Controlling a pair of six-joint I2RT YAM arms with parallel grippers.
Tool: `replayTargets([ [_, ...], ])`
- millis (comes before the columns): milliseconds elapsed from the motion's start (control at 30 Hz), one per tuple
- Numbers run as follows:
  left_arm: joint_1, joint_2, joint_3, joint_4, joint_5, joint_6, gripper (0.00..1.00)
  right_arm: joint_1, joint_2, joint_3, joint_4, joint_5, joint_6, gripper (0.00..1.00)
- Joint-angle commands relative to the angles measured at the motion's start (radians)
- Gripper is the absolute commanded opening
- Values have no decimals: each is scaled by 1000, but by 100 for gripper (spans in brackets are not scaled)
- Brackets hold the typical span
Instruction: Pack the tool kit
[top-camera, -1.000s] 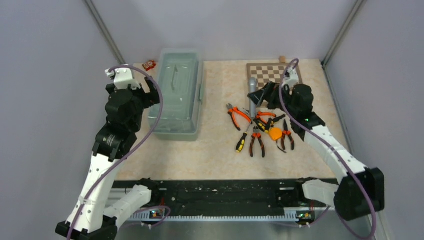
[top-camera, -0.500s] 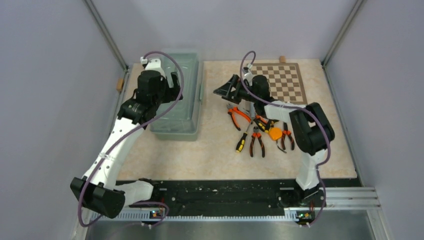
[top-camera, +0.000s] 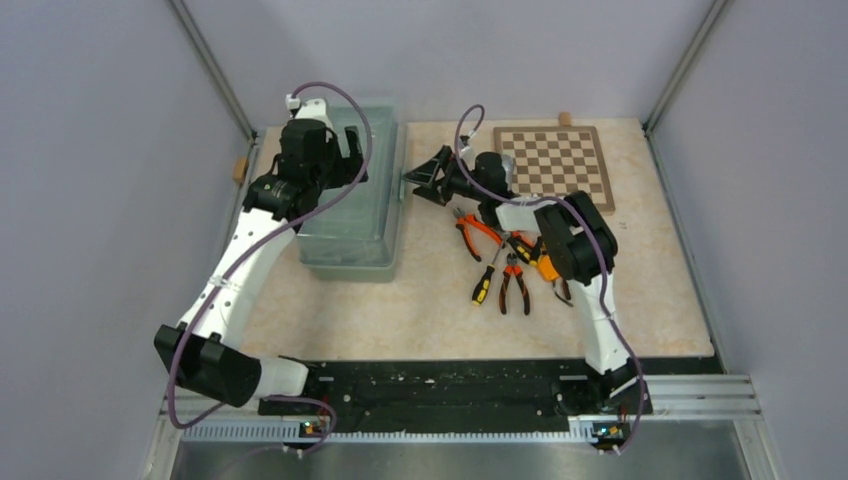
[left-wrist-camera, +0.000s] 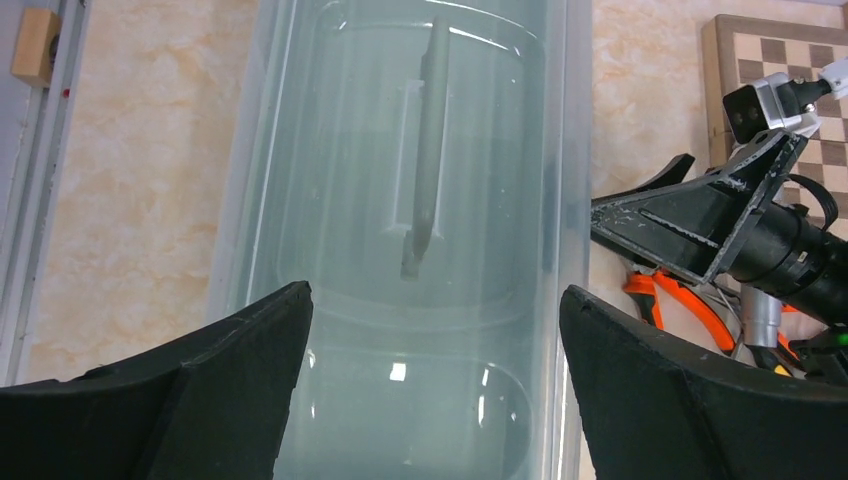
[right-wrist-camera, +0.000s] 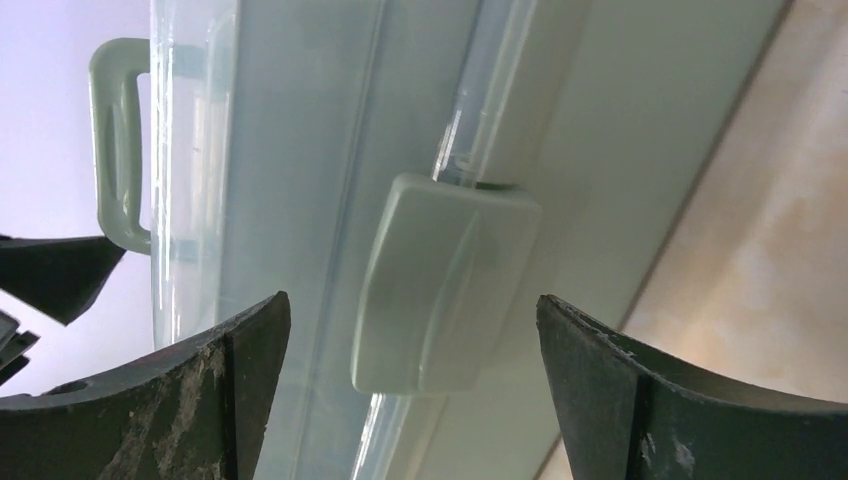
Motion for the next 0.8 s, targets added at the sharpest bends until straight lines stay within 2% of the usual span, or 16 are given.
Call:
replayTargets([
  [0,35,49,76,2,25,11,96,32,60,76,112,-27,76,90],
  [433,82,187,171,-1,140,-8,91,51,130,85,209,-62,131,75],
  [767,107,308,273,-17,159,9,80,59,181,139,321,-109,195,65],
])
